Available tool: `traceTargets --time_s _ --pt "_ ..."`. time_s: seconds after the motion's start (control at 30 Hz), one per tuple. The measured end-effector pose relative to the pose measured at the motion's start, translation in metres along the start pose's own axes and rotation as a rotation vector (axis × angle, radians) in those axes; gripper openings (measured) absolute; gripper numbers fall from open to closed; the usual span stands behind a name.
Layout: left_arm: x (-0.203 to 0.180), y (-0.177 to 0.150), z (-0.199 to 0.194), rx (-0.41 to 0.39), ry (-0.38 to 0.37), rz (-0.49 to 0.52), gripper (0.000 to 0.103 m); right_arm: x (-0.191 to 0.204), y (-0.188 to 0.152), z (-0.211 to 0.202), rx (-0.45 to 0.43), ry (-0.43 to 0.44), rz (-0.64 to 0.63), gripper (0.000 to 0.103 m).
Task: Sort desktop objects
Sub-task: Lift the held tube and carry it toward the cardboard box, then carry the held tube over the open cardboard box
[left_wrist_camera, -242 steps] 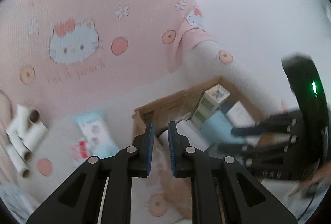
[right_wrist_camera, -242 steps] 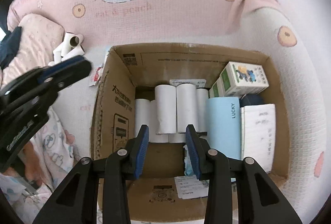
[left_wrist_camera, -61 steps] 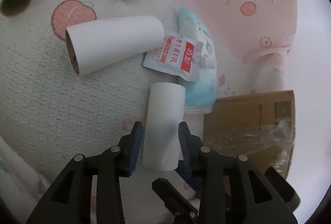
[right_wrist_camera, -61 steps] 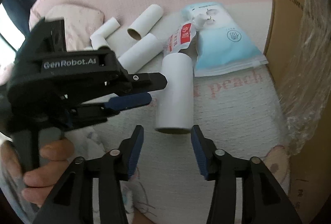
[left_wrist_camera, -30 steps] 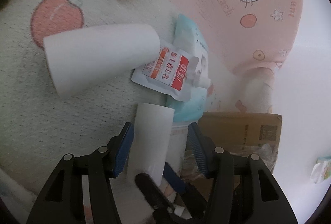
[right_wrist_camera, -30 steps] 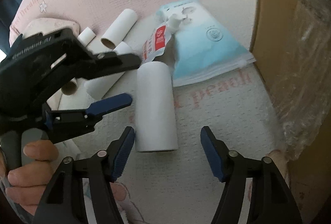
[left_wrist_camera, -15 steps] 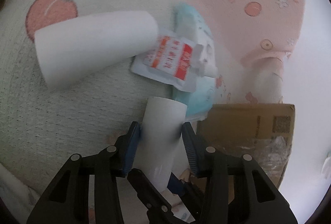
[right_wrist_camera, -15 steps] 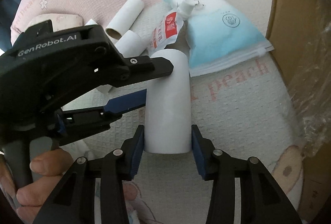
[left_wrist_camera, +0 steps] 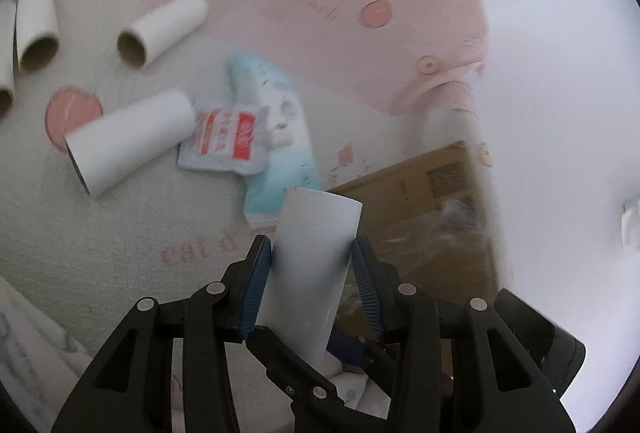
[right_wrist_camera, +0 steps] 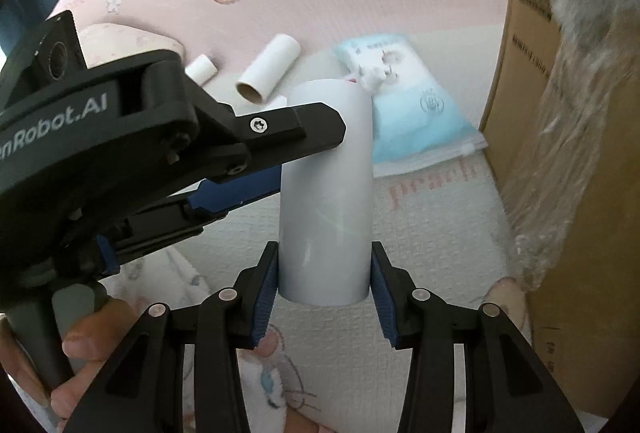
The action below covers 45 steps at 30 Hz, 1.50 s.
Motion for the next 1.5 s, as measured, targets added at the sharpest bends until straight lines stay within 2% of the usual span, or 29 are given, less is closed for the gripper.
traceTargets --time_s 0.13,0.3,0.37,0.53,0.63,0.87,1.13,1.4,1.5 --pt "-0.019 0.002 -0.023 -0.053 -0.004 0.078 0.046 0.006 0.003 -0.019 -0.050 0.015 -0.045 0.041" --pt "-0.039 0.001 -0.040 -0.095 0.023 0.150 0.046 0.009 0.003 -0.036 -0.101 0.089 -0.065 0.041" --pt "-0.046 0.000 -0.045 -0.105 0.033 0.162 0.046 0.043 0.029 -0.014 -0.114 0.095 -0.075 0.041" --pt "-0.074 -0.002 -0.059 -0.158 0.078 0.250 0.046 0.038 0.038 -0.034 -0.170 0.116 -0.085 0.041" --pt "-0.090 0.001 -0.061 -0.175 0.069 0.274 0.046 0.048 0.044 -0.049 -0.215 0.109 -0.103 0.041" --pt "-0.124 0.009 -0.066 -0.157 0.000 0.280 0.046 0.038 0.054 -0.090 -0.304 0.106 -0.096 0.041" --pt "-0.175 0.013 -0.057 -0.157 -0.007 0.366 0.046 0.013 0.069 -0.117 -0.366 0.093 -0.068 0.041" --pt "-0.228 0.008 -0.038 -0.104 -0.035 0.403 0.046 -0.022 0.077 -0.162 -0.431 0.063 -0.036 0.041" --pt "-0.243 0.007 -0.024 -0.079 -0.022 0.404 0.046 -0.034 0.080 -0.178 -0.447 0.037 -0.039 0.041"
Point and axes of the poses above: each gripper's, at about its wrist camera, not at the fingertips, and z roughly the way its jaws point, x to its left, y to its top, the point moved 6 cm from there along z, roughly the way its jaws point, and after that the axes turned 5 degrees about y, right-handed, at the moved point
